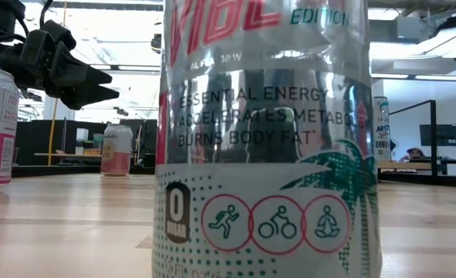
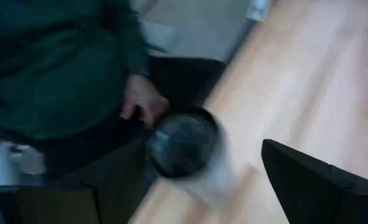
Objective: Place canned beverage on shelf
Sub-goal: Put the black pink soda can on the shelf
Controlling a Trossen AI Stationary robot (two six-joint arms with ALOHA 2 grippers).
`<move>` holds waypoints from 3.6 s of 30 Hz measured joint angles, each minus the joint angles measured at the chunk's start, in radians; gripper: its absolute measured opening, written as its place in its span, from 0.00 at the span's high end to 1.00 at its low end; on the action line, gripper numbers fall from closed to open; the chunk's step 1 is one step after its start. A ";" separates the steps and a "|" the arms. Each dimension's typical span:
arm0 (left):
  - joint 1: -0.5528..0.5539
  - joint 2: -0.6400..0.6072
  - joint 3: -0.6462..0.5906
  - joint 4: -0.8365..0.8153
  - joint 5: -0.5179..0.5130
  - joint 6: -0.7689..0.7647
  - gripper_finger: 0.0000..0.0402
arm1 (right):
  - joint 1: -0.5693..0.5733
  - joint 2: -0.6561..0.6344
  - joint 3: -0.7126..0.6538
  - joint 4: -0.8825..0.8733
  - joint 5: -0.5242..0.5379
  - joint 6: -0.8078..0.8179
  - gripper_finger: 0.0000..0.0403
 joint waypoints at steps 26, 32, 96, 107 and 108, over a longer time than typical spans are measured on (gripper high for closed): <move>0.000 0.000 0.000 0.000 0.000 0.000 0.19 | 0.048 0.022 0.000 0.036 0.098 -0.129 0.17; 0.000 0.000 0.000 0.000 0.000 0.000 0.19 | 0.069 0.038 0.000 0.039 0.117 -0.144 0.17; 0.000 0.000 0.000 0.000 0.000 0.000 0.19 | 0.074 0.110 0.002 0.112 0.180 -0.128 0.30; 0.000 0.000 0.000 0.000 0.000 0.000 0.19 | 0.035 0.110 0.001 0.125 0.189 -0.169 0.30; 0.000 0.000 0.000 0.000 0.000 0.000 0.19 | 0.036 0.110 0.001 0.125 0.199 -0.182 0.30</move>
